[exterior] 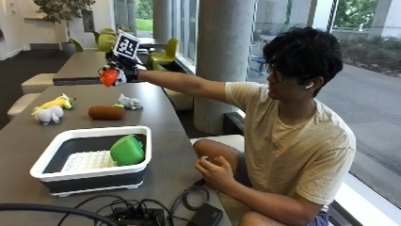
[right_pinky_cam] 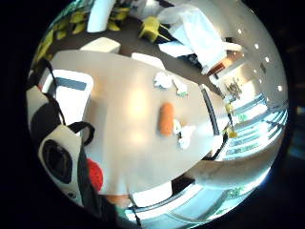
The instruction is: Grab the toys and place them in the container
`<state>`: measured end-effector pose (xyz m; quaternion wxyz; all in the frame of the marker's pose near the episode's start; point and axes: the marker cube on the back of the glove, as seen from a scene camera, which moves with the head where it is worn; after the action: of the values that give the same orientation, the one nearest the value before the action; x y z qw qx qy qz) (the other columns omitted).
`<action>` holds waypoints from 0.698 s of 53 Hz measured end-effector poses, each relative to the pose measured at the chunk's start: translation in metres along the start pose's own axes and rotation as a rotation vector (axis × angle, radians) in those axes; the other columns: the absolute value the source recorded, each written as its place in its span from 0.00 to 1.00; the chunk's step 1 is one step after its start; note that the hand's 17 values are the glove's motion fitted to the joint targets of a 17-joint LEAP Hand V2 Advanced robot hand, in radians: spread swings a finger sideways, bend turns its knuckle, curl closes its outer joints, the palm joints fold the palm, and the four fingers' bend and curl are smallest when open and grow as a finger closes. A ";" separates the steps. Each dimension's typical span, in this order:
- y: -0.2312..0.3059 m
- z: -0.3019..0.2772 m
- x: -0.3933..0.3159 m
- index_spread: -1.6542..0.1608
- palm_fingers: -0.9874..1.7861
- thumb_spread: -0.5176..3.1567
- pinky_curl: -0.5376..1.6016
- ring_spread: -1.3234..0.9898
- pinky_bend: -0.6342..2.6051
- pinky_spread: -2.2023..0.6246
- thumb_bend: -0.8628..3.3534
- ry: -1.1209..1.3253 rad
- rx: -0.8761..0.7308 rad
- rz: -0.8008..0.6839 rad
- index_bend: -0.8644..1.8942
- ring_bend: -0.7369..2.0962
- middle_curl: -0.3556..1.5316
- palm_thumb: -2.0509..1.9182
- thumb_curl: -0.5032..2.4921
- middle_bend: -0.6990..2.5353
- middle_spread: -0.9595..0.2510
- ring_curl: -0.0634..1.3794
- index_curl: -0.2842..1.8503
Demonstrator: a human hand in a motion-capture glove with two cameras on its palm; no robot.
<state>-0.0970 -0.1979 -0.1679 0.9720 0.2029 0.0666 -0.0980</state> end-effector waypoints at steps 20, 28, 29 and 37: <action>-0.056 -0.029 -0.163 0.70 0.68 0.25 0.52 0.41 0.64 0.64 0.27 -0.133 0.042 -0.201 0.73 0.81 0.72 0.69 0.57 0.65 0.48 0.57 0.64; -0.064 -0.006 -0.189 0.70 0.67 0.25 0.53 0.41 0.65 0.64 0.27 -0.151 -0.013 -0.221 0.72 0.82 0.74 0.68 0.59 0.65 0.49 0.57 0.67; -0.064 -0.004 -0.189 0.70 0.67 0.25 0.53 0.41 0.65 0.64 0.27 -0.148 -0.022 -0.212 0.72 0.82 0.74 0.68 0.59 0.65 0.49 0.57 0.67; -0.063 0.009 -0.197 0.70 0.63 0.25 0.54 0.40 0.66 0.64 0.26 -0.156 -0.122 -0.178 0.70 0.81 0.75 0.67 0.60 0.63 0.48 0.56 0.70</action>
<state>-0.3017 -0.2261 -0.1500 0.9722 0.1284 0.0143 -0.1952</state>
